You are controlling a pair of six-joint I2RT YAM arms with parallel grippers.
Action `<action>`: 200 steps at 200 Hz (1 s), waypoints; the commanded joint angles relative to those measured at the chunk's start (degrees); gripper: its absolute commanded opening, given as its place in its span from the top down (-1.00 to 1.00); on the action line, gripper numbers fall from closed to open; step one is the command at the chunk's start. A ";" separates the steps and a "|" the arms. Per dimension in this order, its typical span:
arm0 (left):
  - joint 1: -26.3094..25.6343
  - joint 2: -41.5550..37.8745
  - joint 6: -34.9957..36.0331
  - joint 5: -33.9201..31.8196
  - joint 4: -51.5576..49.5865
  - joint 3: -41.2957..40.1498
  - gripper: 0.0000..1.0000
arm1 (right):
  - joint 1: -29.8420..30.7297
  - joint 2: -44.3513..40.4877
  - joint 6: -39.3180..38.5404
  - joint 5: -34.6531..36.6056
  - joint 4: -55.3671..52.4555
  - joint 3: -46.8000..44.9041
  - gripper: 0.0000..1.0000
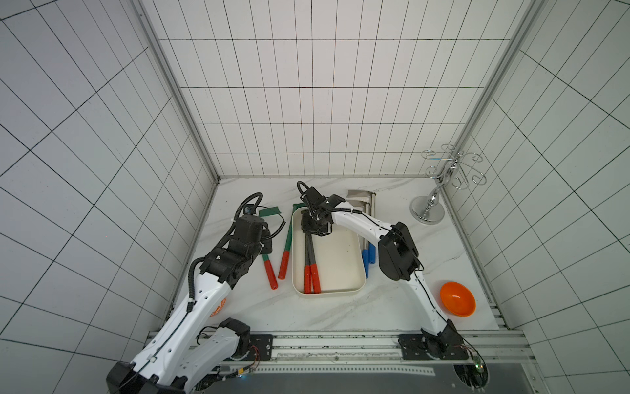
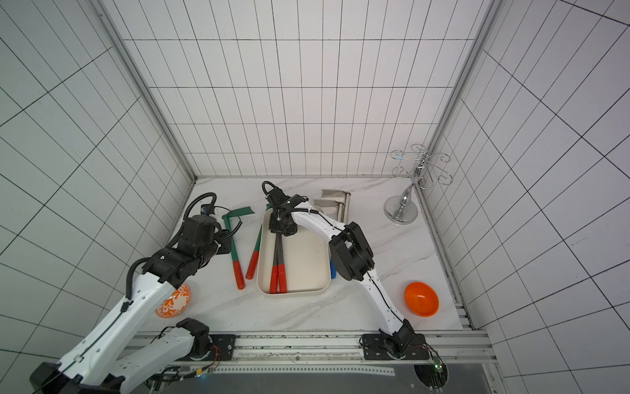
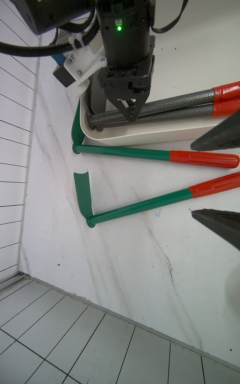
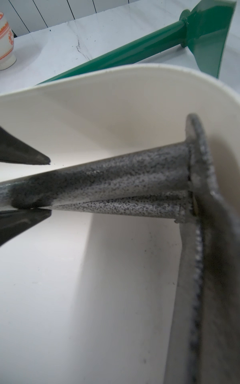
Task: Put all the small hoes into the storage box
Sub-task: Place the hoe in the storage box.
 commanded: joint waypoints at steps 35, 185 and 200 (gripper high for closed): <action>-0.04 -0.69 -0.45 -0.48 0.94 0.06 0.04 | 0.25 0.43 2.40 -3.28 0.76 3.69 0.28; -0.05 -1.48 -0.68 -0.61 0.24 0.33 0.05 | -1.61 -5.57 1.72 2.16 -0.53 0.55 0.10; -0.05 -1.50 -0.84 -0.57 0.19 0.31 0.04 | -2.02 -6.40 1.52 3.06 -0.95 0.44 0.08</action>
